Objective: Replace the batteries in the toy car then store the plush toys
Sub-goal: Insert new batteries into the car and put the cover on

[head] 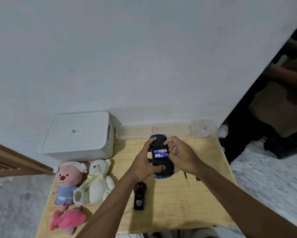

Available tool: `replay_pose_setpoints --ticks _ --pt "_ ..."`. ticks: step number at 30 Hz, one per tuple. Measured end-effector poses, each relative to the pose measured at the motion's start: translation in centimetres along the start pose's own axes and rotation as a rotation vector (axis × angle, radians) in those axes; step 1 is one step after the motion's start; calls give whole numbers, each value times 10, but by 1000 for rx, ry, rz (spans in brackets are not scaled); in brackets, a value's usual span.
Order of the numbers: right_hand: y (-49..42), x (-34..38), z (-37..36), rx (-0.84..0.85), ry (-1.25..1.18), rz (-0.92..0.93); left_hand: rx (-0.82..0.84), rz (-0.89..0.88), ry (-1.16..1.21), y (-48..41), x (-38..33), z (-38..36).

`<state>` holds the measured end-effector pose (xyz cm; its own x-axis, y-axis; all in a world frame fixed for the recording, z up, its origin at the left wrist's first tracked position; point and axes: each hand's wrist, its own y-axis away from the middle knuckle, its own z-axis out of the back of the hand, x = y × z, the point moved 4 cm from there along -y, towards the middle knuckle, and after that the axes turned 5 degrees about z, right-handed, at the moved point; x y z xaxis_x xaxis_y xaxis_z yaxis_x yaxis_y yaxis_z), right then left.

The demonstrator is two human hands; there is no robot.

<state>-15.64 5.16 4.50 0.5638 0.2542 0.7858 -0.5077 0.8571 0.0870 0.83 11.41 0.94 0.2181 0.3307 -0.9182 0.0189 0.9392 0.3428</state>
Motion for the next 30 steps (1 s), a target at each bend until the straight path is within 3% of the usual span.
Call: replay_pose_setpoints --ticks 4,7,11,16,20,30 --pt "5 -10 19 59 -180 8 4 33 -9 -2 3 1" --pt "6 -18 28 -52 -386 -87 2 38 -5 -2 5 -2" --pt "13 -23 23 -135 -300 -75 0 37 2 -1 5 -8" --pt "17 -23 9 -67 -154 -133 5 33 -8 0 1 -13" --pt "17 -19 4 -63 -204 -181 3 15 -12 2 -2 -17" --pt "43 -19 -10 -570 -129 -271 -73 -50 17 4 -3 -23"
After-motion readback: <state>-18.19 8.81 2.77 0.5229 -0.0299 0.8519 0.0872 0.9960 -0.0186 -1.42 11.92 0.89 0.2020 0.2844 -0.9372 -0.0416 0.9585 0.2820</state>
